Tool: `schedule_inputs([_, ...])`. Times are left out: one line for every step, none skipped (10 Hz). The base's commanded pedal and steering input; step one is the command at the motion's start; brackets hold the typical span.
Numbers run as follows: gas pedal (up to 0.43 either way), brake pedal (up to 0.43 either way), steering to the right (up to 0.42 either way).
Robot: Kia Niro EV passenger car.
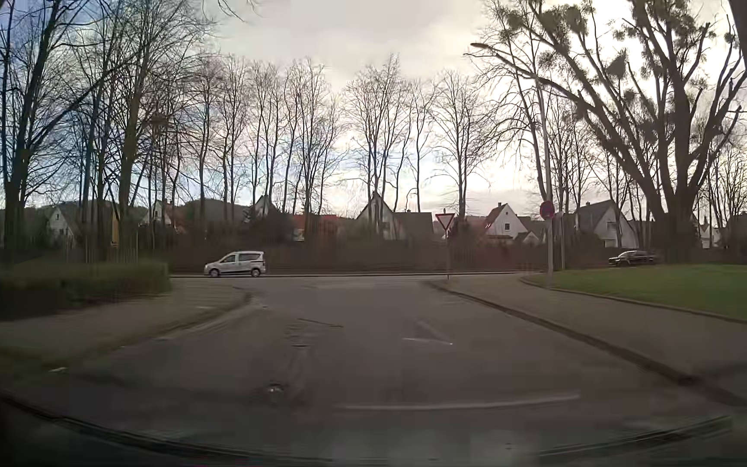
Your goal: Follow the waypoints while adhering to traffic rules and regulations
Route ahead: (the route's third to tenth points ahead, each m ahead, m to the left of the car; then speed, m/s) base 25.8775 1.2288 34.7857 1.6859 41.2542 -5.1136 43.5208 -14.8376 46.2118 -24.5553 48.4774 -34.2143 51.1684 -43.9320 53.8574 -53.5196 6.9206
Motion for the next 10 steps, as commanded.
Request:
schedule_inputs([0.000, 0.000, -0.016])
schedule_inputs([0.000, 0.000, -0.017])
schedule_inputs([0.000, 0.000, -0.020])
schedule_inputs([0.008, 0.000, -0.024])
schedule_inputs([0.039, 0.000, -0.021])
schedule_inputs([0.067, 0.000, -0.012])
schedule_inputs([0.067, 0.000, -0.006])
schedule_inputs([0.067, 0.000, -0.006])
schedule_inputs([0.067, 0.000, -0.006])
schedule_inputs([0.067, 0.000, -0.008])
